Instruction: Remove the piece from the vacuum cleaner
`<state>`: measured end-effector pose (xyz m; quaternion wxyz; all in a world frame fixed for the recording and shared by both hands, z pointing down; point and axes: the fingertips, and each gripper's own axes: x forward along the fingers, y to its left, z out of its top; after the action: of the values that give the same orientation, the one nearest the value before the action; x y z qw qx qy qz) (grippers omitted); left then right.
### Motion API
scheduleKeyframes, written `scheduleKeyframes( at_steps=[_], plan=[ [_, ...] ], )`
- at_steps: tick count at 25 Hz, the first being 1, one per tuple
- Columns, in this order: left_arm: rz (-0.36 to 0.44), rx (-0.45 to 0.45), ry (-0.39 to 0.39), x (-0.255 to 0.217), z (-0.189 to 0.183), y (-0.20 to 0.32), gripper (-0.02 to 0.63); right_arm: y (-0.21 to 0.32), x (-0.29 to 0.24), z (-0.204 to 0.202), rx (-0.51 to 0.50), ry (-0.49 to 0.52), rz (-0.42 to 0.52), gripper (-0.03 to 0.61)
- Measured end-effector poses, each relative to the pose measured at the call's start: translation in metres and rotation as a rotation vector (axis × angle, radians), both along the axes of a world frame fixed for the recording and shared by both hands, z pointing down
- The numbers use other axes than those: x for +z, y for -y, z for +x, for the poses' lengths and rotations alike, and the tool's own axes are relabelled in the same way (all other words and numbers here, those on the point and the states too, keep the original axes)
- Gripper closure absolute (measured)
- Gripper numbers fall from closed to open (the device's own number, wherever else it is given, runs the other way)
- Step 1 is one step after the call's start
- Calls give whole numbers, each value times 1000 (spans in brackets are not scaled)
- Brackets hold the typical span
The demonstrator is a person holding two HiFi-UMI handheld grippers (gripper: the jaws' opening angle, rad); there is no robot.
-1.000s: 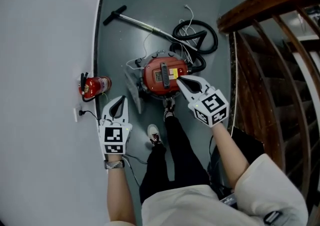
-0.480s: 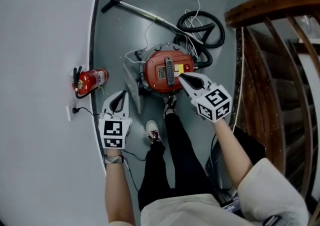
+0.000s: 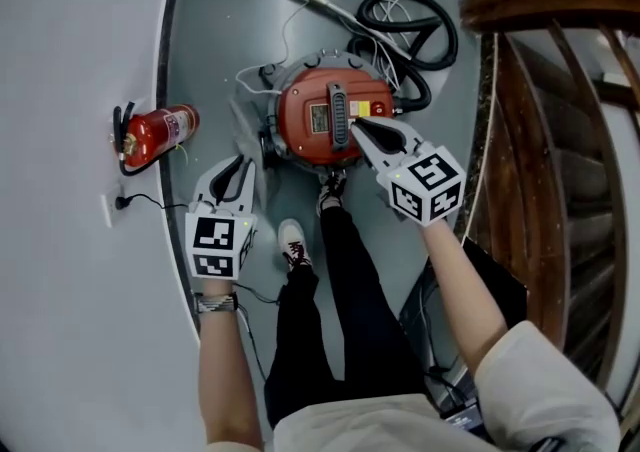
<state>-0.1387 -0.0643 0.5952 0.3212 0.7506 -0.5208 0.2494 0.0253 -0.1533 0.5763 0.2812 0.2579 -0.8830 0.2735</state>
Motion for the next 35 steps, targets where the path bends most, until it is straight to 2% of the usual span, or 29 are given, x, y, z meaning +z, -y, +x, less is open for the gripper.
scheduleKeyframes(
  at_steps=[7,13,16,20,24,35],
  plan=[
    [-71,1,1,44,9,-11,543,2,37,8,20,-4,-31,545],
    [-100,-12,-4,61,11,-13,525,0,51,9,14,20,-74,540],
    [-109,-18,-11,69,11,-15,518,-2,58,7,6,24,-87,477],
    [-112,-31,-2,75,9,-15,505,-2,67,9,22,17,-92,453],
    [-125,-24,1,82,13,-18,449,-4,80,11,46,32,-140,404],
    [-134,-22,9,91,24,-21,446,-11,105,3,88,100,-252,390]
  ],
)
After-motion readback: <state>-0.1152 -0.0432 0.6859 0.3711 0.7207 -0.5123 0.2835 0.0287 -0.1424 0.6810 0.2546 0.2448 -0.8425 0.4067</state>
